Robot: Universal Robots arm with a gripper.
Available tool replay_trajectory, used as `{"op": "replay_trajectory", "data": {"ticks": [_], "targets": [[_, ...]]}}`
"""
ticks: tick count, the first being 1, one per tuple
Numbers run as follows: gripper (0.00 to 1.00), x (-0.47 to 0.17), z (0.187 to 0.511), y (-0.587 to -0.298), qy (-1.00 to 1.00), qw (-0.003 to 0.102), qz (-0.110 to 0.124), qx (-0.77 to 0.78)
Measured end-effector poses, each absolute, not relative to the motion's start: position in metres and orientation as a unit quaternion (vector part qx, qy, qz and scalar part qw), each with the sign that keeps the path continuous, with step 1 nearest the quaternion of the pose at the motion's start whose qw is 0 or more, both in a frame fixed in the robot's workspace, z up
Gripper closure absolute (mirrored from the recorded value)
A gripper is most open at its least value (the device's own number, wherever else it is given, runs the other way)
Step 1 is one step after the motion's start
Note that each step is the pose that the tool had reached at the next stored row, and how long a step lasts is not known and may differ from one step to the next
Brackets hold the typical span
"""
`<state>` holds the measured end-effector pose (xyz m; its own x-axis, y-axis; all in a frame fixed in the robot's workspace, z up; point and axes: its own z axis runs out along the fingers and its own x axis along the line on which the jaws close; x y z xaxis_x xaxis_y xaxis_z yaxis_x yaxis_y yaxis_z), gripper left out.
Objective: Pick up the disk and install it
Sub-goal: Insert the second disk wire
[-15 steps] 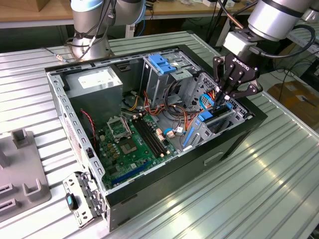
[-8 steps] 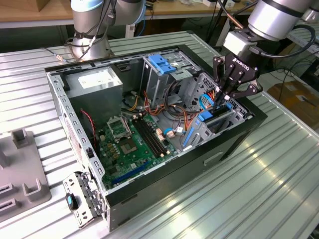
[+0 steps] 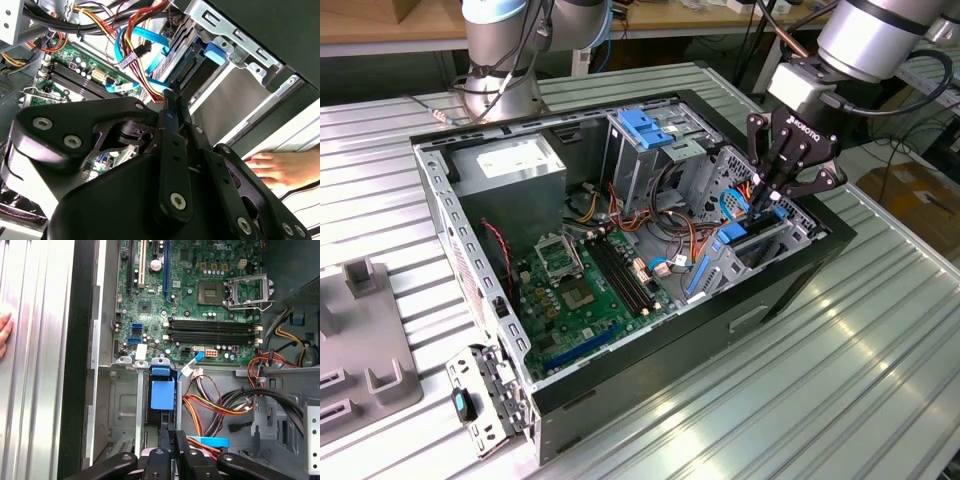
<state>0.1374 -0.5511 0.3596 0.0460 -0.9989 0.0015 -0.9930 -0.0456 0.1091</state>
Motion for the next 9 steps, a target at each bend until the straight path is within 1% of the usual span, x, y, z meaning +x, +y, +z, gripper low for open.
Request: {"op": "replay_trajectory", "data": {"ticks": [9], "targets": [[0.84, 0.1374, 0.3596, -0.5511, -0.69, 0.042, -0.039, 0.722]]}}
